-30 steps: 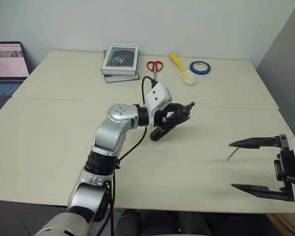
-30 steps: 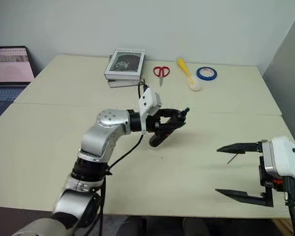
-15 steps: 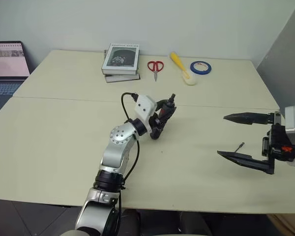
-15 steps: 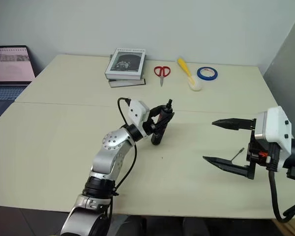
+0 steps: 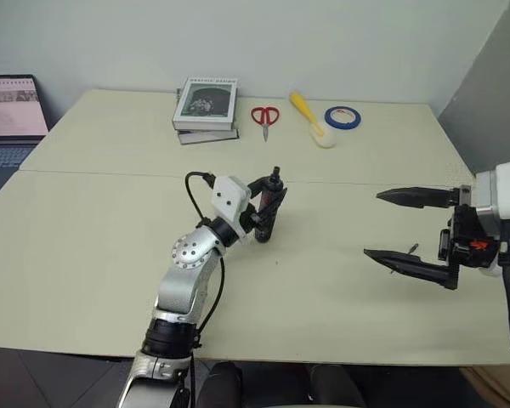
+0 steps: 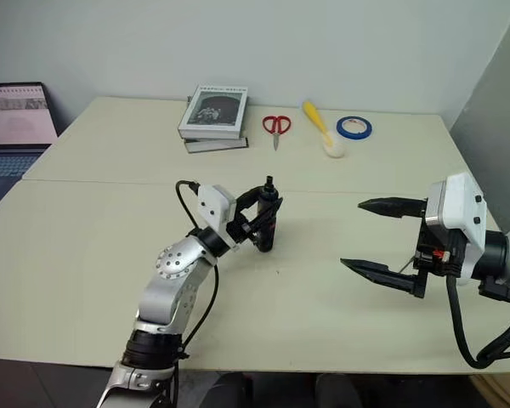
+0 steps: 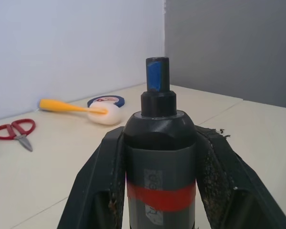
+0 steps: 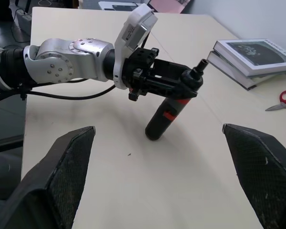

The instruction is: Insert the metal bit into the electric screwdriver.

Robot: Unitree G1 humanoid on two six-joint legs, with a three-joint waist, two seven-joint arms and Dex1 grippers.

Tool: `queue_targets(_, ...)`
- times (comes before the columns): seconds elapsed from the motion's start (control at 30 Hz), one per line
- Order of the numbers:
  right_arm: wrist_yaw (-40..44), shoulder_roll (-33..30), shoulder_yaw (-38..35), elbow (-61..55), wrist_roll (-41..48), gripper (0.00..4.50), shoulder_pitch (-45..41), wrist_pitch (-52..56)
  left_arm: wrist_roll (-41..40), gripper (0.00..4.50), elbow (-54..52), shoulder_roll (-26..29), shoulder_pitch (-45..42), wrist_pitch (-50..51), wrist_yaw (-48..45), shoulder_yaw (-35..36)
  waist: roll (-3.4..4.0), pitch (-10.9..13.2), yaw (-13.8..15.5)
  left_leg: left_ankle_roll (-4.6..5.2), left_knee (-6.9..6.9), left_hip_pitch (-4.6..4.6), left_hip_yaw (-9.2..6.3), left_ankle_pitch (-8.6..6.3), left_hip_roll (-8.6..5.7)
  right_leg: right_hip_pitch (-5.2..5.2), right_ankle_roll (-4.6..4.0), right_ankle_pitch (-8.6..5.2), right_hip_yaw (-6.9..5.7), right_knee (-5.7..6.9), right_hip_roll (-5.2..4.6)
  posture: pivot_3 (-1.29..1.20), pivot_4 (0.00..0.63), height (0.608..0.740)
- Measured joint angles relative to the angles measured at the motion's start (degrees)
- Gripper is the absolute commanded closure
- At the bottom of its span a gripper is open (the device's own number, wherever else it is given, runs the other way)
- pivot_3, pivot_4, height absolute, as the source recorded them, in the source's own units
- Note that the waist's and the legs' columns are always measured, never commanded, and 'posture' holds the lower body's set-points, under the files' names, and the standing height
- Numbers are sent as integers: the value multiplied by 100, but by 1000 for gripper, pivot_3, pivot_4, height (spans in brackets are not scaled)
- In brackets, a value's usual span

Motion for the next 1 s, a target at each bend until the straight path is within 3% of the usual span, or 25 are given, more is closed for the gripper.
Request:
queue_targets(0.47,238,28,238,181,-325,0,-39,-232,-387,2839,-509,239,290,386,242,81,0,0,-1,0,-1,0,0,0,1,0,-6,-3,0,-1,0,0,150,740)
queue_targets(1.0,512,-48,376,549,-789,0,-77,-498,-237,2840,-708,366,385,254,406,23,-1,1,18,0,-2,-12,0,0,1,-11,-2,-1,-1,-3,0,0,150,740)
